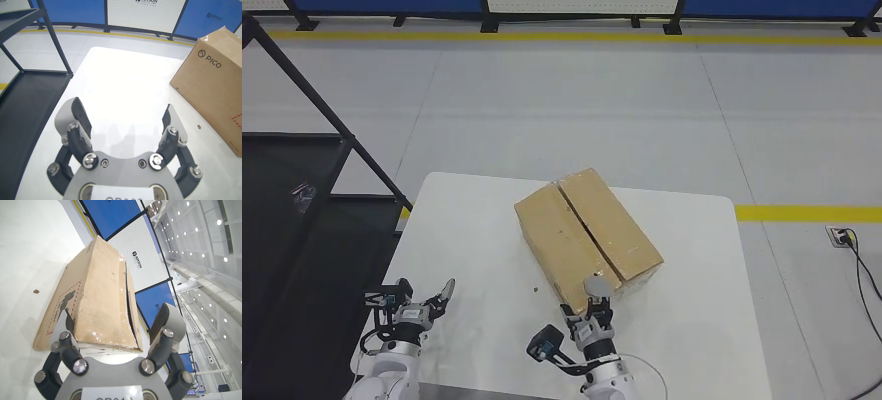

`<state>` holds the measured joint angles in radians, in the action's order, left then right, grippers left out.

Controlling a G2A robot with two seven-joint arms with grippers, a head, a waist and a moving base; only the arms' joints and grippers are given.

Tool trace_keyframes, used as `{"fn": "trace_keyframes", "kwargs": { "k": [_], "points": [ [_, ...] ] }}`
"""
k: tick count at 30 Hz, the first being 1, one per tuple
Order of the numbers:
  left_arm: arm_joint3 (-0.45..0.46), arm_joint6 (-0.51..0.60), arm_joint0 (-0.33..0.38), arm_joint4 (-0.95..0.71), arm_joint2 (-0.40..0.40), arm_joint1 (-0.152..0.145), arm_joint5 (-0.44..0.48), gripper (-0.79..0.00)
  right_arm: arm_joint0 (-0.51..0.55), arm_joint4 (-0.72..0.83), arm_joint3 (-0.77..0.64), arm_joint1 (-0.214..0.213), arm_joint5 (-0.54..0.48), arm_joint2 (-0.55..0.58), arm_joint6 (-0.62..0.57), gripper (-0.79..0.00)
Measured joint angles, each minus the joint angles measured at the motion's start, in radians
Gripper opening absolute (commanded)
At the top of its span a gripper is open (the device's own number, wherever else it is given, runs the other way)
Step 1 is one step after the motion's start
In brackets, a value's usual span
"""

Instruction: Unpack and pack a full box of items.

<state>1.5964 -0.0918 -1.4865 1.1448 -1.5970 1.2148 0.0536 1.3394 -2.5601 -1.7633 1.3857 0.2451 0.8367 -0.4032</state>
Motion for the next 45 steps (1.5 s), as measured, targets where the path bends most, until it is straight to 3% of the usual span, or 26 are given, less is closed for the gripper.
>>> {"fn": "trace_keyframes", "kwargs": {
  "k": [20,26,45],
  "points": [
    [0.009,0.002,-0.005,0.025,0.01,0.005,-0.006,0.0,0.116,0.077,-0.075,-0.013,0.005,0.165,0.1,0.0],
    [0.01,0.001,-0.008,0.025,0.008,0.006,-0.01,0.0,0.144,0.158,-0.101,-0.019,-0.088,0.197,0.184,0.0],
    [0.022,0.002,-0.011,0.033,0.005,0.01,-0.004,0.0,0.172,0.152,-0.115,-0.021,-0.128,0.282,0.148,0.0]
  ]
}}
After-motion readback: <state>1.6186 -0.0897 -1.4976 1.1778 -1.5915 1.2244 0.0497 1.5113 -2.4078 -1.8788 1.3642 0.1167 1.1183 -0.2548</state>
